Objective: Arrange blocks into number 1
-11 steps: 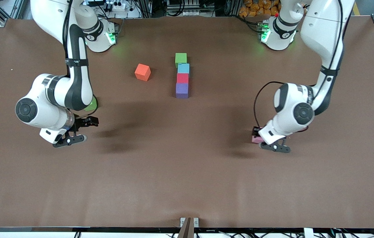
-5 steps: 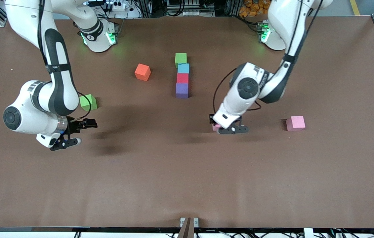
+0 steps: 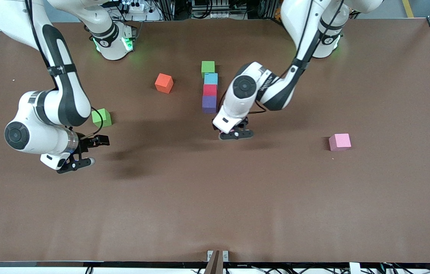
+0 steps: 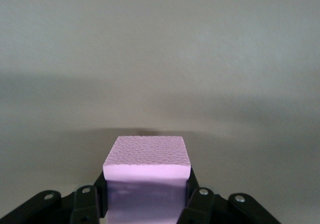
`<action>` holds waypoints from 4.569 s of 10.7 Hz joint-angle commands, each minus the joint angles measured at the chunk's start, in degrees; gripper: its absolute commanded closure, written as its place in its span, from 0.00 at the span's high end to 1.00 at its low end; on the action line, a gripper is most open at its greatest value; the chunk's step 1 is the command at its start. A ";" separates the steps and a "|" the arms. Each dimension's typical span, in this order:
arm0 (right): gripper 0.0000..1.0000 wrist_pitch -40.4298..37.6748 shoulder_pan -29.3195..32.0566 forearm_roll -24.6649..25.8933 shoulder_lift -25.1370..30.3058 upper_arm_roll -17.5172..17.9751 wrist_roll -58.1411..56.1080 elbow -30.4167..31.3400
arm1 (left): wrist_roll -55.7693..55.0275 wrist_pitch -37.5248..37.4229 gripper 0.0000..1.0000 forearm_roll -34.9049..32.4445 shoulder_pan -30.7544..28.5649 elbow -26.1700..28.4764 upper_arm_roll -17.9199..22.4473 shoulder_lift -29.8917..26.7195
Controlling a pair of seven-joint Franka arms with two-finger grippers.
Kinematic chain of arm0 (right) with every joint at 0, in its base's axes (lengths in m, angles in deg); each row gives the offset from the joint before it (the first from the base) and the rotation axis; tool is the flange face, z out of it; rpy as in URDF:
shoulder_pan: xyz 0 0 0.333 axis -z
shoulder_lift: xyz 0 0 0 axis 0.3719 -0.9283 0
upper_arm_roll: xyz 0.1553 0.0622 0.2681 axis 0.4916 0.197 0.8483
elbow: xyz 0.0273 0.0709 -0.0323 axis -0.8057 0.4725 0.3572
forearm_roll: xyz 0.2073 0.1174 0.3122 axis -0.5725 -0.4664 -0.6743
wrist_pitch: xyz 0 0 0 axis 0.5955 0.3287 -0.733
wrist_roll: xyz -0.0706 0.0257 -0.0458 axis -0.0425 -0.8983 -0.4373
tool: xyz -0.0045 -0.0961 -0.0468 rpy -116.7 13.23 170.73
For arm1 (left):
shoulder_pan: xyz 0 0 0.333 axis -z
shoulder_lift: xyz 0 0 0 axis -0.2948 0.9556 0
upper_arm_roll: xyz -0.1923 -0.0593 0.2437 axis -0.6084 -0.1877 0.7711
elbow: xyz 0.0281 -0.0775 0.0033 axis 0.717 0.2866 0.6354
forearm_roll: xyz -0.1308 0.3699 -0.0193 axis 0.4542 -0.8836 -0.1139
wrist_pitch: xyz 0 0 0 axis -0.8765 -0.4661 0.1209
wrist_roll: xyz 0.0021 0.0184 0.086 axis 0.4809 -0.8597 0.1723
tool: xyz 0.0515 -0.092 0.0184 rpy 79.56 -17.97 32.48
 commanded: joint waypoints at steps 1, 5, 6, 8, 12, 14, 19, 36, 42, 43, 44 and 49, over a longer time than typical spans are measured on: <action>1.00 0.95 5.31 5.29 6.05 6.15 2.11 4.40 | -1.99 -0.95 0.00 0.90 3.64 -5.18 1.53 4.15; 1.00 2.71 7.43 8.20 15.72 8.28 4.31 11.43 | -1.64 -0.77 0.00 0.90 6.90 -5.36 3.02 5.03; 1.00 2.72 7.16 8.20 17.66 8.28 4.49 11.89 | -1.81 -0.77 0.00 0.99 7.25 -5.36 3.02 5.21; 1.00 2.98 7.16 8.20 20.13 8.10 4.58 11.28 | -2.34 -0.60 0.00 0.99 8.05 -5.62 2.94 5.91; 1.00 -4.19 7.34 8.03 20.84 7.84 4.66 2.78 | -2.43 -0.51 0.00 0.90 8.22 -5.71 2.67 6.61; 1.00 -9.30 7.16 7.85 20.67 7.05 4.67 -2.15 | -2.43 -0.51 0.00 0.99 8.22 -5.71 2.41 6.61; 1.00 -19.33 7.33 7.33 19.96 6.34 4.84 -12.97 | -2.25 -0.42 1.00 0.38 8.66 -5.71 2.32 6.70; 1.00 -27.25 10.14 6.10 20.40 6.17 8.18 -18.25 | 37.00 -36.72 1.00 -11.05 -45.36 -2.39 -9.80 -30.54; 1.00 -27.25 10.06 6.01 20.40 6.26 8.27 -18.34 | 40.37 -39.27 1.00 -11.75 -52.69 -2.63 -11.13 -35.13; 1.00 -27.25 10.06 6.01 20.40 6.26 8.27 -18.34 | 40.89 -39.44 1.00 -11.84 -52.08 -3.59 -10.95 -35.13; 1.00 -27.25 10.15 6.01 20.40 6.26 8.27 -18.34 | 40.90 -39.79 1.00 -11.84 -49.55 -4.38 -8.60 -35.13; 1.00 -28.04 10.06 6.01 20.49 6.26 8.27 -18.26 | 40.90 -40.50 1.00 -11.84 -40.82 -6.24 0.73 -34.87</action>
